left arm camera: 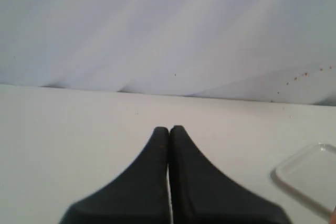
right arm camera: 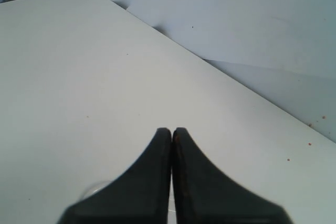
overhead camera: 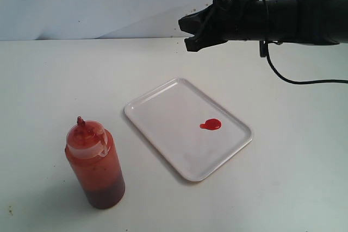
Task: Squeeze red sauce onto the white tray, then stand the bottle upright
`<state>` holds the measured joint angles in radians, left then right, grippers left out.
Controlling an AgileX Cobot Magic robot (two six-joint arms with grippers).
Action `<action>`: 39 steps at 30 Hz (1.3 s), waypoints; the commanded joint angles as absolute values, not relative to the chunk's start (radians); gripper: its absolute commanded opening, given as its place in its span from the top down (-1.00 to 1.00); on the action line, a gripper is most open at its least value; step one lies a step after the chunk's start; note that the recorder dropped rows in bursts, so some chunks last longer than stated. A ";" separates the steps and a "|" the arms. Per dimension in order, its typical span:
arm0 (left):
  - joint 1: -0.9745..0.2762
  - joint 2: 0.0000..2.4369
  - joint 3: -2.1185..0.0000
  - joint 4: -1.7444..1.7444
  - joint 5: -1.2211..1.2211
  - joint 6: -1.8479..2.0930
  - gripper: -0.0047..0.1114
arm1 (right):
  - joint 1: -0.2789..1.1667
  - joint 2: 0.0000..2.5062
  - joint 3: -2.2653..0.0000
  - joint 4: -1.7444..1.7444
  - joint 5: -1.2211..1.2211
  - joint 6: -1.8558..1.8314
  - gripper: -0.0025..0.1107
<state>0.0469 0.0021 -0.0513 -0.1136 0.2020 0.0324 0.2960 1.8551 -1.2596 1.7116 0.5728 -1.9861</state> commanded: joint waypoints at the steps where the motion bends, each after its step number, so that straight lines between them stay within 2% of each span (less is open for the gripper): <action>1: 0.042 0.000 -0.012 -0.138 0.236 0.081 0.92 | 0.289 1.843 -1.258 1.716 0.573 -1.985 0.96; 14: 0.042 0.000 0.000 -0.013 0.280 0.021 0.92 | 0.289 1.843 -1.258 1.716 0.573 -1.983 0.96; 17: 0.042 0.000 0.000 0.103 0.280 -0.071 0.92 | 0.289 1.843 -1.258 1.716 0.573 -1.985 0.96; 28: 0.040 0.000 0.000 0.088 0.291 -0.074 0.92 | 0.289 1.843 -1.258 1.716 0.573 -1.985 0.96; 35: -0.059 0.000 0.000 0.088 0.294 -0.070 0.92 | 0.289 1.843 -1.258 1.716 0.573 -1.985 0.96; 39: -0.061 0.000 0.000 0.088 0.294 -0.068 0.92 | 0.289 1.843 -1.258 1.716 0.573 -1.985 0.96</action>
<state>-0.0531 0.0021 -0.0055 0.0963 0.2937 -0.0610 0.2960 1.8551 -1.2596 1.7116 0.5728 -1.9861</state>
